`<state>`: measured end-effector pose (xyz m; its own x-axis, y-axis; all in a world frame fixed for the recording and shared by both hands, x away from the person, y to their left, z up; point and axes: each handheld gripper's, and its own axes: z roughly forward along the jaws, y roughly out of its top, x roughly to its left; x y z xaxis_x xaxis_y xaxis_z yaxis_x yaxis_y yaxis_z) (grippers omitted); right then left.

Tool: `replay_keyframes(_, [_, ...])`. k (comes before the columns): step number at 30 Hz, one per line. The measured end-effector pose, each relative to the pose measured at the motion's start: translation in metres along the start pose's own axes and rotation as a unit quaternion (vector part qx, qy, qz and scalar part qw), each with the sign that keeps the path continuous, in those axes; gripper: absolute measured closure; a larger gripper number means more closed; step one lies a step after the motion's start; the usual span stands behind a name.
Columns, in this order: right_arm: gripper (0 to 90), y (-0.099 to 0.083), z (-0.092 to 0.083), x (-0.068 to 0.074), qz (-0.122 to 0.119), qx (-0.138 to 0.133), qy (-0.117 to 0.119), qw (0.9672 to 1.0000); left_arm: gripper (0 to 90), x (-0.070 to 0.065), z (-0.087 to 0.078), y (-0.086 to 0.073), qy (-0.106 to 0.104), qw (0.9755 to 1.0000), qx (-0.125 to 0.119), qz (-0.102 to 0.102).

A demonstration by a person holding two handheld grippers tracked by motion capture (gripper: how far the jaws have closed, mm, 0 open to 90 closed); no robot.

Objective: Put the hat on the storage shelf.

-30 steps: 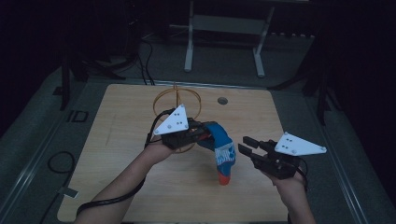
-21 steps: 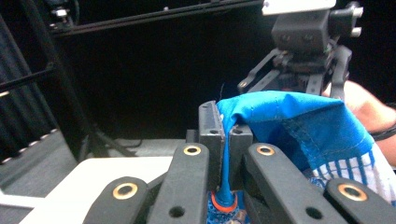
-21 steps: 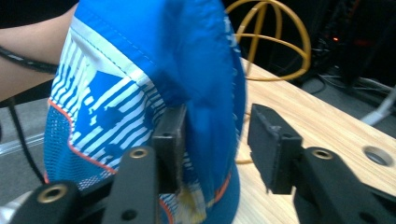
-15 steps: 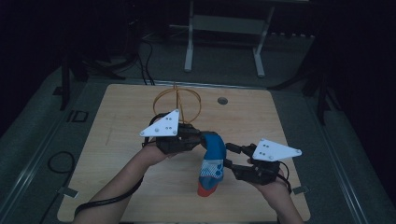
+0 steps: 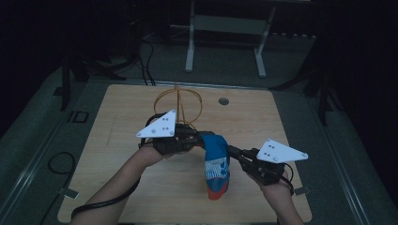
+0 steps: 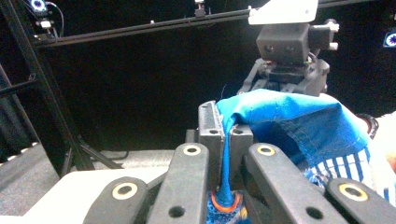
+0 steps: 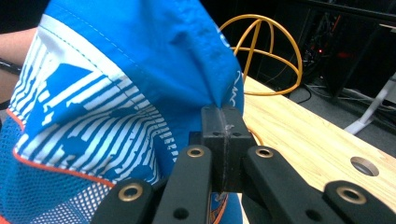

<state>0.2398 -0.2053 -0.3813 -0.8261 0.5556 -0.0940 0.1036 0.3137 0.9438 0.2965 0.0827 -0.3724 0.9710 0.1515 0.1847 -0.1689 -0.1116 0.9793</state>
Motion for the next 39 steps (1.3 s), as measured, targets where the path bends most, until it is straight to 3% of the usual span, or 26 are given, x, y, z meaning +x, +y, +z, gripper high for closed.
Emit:
replay_keyframes(4, [90.0,0.001,-0.004,-0.005,0.009,-0.004,-0.001,1.0,89.1,-0.002,-0.001,-0.001,0.005,0.9999,0.014,0.006])
replay_keyframes(9, [90.0,0.006,-0.011,-0.011,0.014,-0.016,-0.012,0.9997,87.4,-0.006,-0.001,0.001,0.012,0.9986,0.044,0.027])
replay_keyframes(11, [90.0,0.007,-0.012,-0.012,0.014,-0.017,-0.012,0.9997,87.1,-0.006,-0.001,0.001,0.012,0.9986,0.044,0.027])
replay_keyframes(14, [90.0,0.011,-0.017,-0.017,0.017,-0.023,-0.018,0.9994,72.6,-0.01,-0.004,0.002,0.025,0.998,0.052,0.026])
replay_keyframes(22, [90.0,0.019,-0.022,-0.025,0.017,-0.031,-0.037,0.9987,51.8,-0.014,-0.016,-0.003,0.084,0.9938,0.072,0.008])
replay_keyframes(23, [90.0,0.02,-0.023,-0.026,0.017,-0.032,-0.039,0.9986,49.9,-0.014,-0.016,-0.003,0.084,0.9938,0.072,0.008])
replay_keyframes(25, [90.0,0.022,-0.023,-0.029,0.017,-0.035,-0.042,0.9984,45.2,-0.016,-0.023,-0.009,0.111,0.9898,0.088,0.007])
replay_keyframes(31, [90.0,0.034,-0.022,-0.036,0.016,-0.045,-0.05,0.9976,33.9,-0.02,-0.037,-0.025,0.143,0.9848,0.096,-0.022])
replay_keyframes(32, [90.0,0.037,-0.022,-0.038,0.015,-0.048,-0.052,0.9974,28.2,-0.021,-0.039,-0.029,0.146,0.9841,0.098,-0.025])
replay_keyframes(39, [90.0,0.058,-0.012,-0.046,0.012,-0.061,-0.061,0.9962,7.3,-0.024,-0.062,-0.058,0.202,0.9716,0.102,-0.069])
